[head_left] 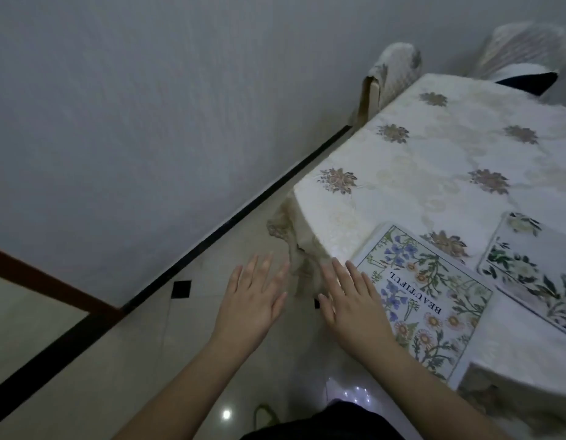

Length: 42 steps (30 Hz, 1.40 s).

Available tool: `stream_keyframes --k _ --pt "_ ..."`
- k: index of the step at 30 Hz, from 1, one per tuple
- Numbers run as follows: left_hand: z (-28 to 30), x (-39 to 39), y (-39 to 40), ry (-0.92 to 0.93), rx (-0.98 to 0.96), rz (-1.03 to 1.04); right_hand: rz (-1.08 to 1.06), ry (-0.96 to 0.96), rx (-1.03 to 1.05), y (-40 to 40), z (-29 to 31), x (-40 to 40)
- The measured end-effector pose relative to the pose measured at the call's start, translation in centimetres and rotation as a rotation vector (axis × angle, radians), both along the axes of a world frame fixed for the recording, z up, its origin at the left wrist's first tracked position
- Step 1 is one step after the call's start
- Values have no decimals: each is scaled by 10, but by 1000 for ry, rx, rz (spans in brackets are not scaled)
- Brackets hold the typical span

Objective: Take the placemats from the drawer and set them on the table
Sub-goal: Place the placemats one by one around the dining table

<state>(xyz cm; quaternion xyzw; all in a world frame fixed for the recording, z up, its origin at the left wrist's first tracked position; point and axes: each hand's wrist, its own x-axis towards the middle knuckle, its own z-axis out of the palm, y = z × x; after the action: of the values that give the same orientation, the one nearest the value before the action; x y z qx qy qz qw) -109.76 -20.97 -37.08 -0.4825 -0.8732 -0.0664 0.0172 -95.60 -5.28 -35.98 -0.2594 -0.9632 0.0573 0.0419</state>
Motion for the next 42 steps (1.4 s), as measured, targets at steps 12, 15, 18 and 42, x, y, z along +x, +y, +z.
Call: stream_keyframes --k 12,15,18,42 --pt "-4 24 149 -15 -44 -377 -380 -50 -79 75 -24 64" --pt "-8 35 176 -19 -75 -429 -423 -64 -100 96 -31 83" --pt "-15 44 201 -22 -93 -465 -464 -81 -148 117 -36 101" --pt "-85 3 281 -93 -508 -926 -793 -263 -323 122 -91 75"
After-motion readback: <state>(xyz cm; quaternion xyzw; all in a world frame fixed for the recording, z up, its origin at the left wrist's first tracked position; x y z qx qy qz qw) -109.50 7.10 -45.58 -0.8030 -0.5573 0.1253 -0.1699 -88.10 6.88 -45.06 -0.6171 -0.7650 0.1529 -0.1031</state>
